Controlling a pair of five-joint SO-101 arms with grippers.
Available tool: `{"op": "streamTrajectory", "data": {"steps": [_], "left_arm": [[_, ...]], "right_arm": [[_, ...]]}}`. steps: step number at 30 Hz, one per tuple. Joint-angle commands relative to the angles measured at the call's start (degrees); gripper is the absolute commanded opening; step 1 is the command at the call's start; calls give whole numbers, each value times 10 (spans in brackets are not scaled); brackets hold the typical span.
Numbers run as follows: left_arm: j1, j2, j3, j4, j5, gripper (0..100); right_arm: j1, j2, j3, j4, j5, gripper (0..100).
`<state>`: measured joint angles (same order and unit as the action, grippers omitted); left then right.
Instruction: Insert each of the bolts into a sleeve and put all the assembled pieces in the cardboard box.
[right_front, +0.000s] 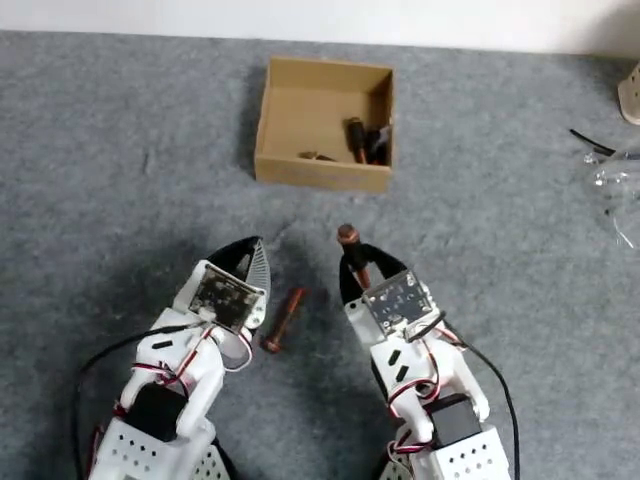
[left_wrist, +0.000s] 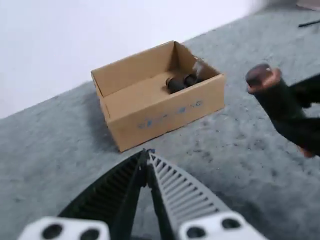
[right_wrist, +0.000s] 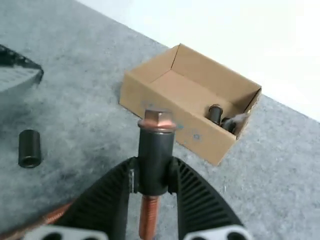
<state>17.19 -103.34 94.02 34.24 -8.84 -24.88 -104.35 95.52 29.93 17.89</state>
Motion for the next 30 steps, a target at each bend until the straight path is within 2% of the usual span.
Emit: {"op": "streamTrajectory", "data": {"steps": [1,7,11,14,25,30], "left_arm": [[-31,-3,-30,4,-19,6],[-102,-2,-7,-50,37,6],[-103,-2,0,-59,39,6],[-105,-2,1,-60,39,6],[-103,-2,24,-87,35,6],[-104,-2,23,-88,35,6]], "right_arm": [[9,-8,24,-32,-9,5],[8,-3,53,-69,-9,5],[9,-2,56,-63,-30,5],[9,-2,46,-26,-32,5],[9,0,-6,8,-30,5],[9,90,-87,6,-29,5]]}}
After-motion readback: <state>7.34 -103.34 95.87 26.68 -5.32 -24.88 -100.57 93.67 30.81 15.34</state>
